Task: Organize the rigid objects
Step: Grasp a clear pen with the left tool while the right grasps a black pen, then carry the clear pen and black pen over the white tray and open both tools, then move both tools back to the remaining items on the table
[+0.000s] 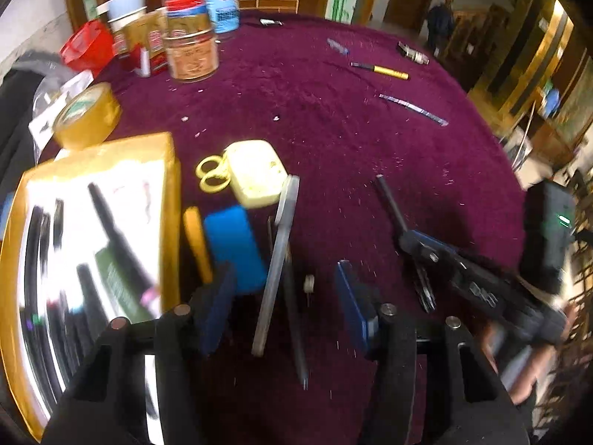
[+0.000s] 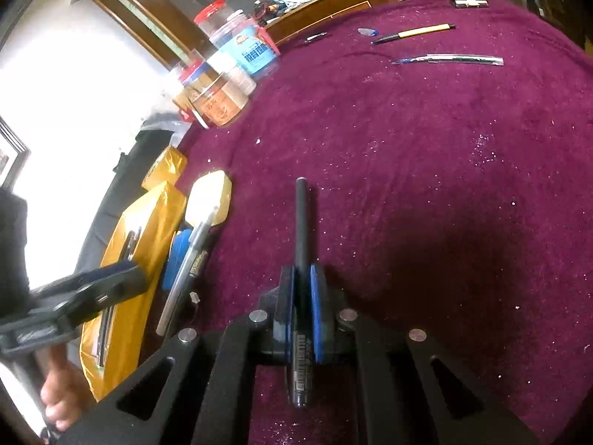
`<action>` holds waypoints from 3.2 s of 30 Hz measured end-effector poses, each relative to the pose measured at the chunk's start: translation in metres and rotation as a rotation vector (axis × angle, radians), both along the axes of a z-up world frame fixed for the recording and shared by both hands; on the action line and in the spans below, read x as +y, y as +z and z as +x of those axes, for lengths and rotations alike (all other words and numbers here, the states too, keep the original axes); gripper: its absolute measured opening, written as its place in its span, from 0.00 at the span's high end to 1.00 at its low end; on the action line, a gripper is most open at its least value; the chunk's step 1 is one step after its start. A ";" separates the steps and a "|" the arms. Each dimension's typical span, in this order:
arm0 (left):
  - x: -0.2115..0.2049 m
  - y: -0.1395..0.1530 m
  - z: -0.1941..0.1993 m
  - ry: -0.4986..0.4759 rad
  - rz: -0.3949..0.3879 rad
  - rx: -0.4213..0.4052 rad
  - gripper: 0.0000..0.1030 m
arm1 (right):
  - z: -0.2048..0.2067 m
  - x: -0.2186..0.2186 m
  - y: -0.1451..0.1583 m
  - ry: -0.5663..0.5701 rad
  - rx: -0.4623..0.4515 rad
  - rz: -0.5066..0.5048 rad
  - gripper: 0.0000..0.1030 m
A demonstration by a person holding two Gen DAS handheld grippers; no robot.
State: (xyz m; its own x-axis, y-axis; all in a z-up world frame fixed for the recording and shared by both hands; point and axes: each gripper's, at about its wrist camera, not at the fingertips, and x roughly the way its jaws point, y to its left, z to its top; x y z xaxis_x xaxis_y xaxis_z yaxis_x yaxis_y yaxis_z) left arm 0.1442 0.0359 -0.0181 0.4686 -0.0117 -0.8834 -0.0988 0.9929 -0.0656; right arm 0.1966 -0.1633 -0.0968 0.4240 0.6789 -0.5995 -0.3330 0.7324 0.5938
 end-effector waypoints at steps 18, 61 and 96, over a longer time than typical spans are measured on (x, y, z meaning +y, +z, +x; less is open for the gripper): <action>0.032 -0.037 0.014 0.044 -0.198 0.125 0.88 | 0.001 0.001 -0.002 0.034 0.003 0.020 0.93; 0.076 0.026 -0.130 0.172 -0.339 -0.127 0.94 | -0.029 0.008 0.021 0.087 -0.103 0.087 0.93; 0.198 -0.020 -0.198 0.405 -0.233 -0.075 0.93 | -0.129 0.254 0.051 0.380 -0.138 -0.218 0.69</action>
